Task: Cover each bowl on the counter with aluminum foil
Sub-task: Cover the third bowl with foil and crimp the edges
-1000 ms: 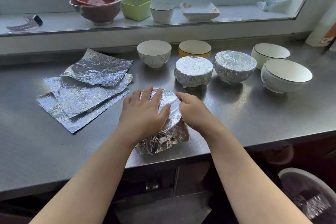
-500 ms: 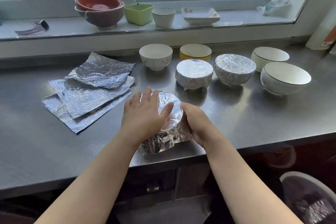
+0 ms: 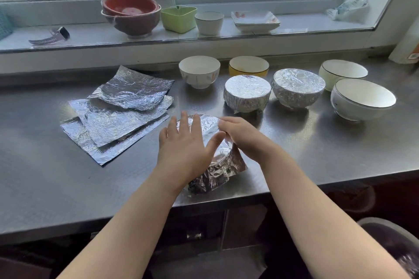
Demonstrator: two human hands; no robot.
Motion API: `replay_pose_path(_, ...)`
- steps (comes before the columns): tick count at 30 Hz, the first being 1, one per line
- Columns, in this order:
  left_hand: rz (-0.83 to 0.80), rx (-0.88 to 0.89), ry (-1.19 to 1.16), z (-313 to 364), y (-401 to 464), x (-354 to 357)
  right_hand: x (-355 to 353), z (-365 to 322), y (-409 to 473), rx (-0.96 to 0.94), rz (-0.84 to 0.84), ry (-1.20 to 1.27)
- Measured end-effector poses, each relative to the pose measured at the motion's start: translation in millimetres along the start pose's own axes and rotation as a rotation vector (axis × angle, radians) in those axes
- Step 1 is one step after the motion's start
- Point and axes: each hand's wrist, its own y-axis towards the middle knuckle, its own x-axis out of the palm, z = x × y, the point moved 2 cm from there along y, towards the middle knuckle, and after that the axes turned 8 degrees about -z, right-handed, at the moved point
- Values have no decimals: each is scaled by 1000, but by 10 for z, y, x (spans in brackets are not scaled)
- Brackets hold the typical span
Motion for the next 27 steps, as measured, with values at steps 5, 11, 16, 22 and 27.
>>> replay_pose_path(5, 7, -1, -7, -4, 18, 6, -39, 48, 6, 42, -37, 141)
replay_pose_path(11, 95, 31, -212, -47, 17, -19, -33, 160, -9, 89, -31, 259)
replay_pose_path(16, 297, 155, -1004, -174, -100, -78, -234, 20, -163, -128, 363, -49)
replay_pose_path(22, 540, 254, -926, -370, -62, -192, -89, -236, -363, -221, 399, -368)
replay_pose_path(27, 75, 428, -87, -335, 74, -117, 98, -80, -249, -143, 323, -558)
